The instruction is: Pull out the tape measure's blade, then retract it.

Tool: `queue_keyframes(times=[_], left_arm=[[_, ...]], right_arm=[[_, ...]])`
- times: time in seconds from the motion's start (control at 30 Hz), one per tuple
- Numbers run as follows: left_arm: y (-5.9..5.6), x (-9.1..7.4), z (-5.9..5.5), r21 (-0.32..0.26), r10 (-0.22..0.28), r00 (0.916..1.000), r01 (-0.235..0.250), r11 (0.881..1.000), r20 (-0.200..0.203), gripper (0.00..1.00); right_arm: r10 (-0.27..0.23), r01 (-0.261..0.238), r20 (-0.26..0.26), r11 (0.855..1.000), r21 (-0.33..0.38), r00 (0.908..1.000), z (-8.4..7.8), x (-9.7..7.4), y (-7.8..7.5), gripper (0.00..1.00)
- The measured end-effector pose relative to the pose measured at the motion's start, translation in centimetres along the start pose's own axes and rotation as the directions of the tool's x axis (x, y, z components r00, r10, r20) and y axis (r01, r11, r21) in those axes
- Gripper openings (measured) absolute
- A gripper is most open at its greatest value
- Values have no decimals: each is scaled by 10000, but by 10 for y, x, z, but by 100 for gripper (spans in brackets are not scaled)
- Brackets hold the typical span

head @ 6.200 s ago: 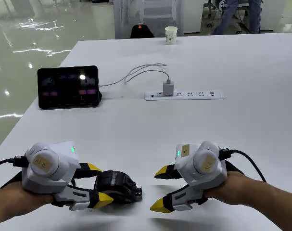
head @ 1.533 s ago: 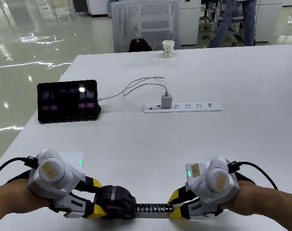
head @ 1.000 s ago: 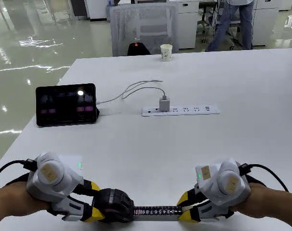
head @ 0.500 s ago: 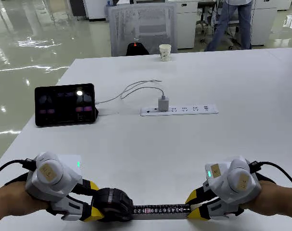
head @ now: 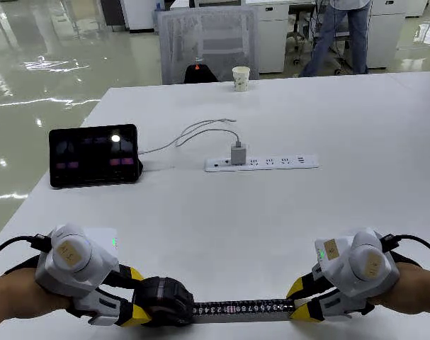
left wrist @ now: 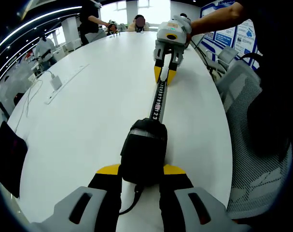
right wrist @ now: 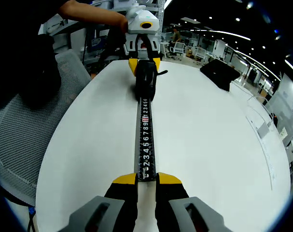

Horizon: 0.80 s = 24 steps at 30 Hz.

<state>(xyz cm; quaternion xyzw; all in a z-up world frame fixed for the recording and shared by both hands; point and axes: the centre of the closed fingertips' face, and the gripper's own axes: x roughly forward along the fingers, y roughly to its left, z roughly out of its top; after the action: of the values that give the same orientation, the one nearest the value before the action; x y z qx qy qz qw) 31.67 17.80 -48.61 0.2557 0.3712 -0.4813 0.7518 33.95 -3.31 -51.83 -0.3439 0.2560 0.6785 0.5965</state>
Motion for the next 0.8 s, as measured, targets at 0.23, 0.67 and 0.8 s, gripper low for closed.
queue_keyframes(times=[0.23, 0.67, 0.8], left_arm=[[-1, 0, 0, -28, 4, 10000, -4, 10000, 0, 24], [0, 0, 0, -29, 11, 10000, -11, 10000, -14, 24], [0, 0, 0, -30, 6, 10000, -6, 10000, -25, 24]], right_arm=[[-61, 62, -130, 9999, 79, 9999, -9, -7, 0, 9], [-203, 215, -352, 9993, 322, 9992, -29, -23, 0, 9], [-231, 246, -428, 9991, 357, 9988, -33, -28, 1, 9]])
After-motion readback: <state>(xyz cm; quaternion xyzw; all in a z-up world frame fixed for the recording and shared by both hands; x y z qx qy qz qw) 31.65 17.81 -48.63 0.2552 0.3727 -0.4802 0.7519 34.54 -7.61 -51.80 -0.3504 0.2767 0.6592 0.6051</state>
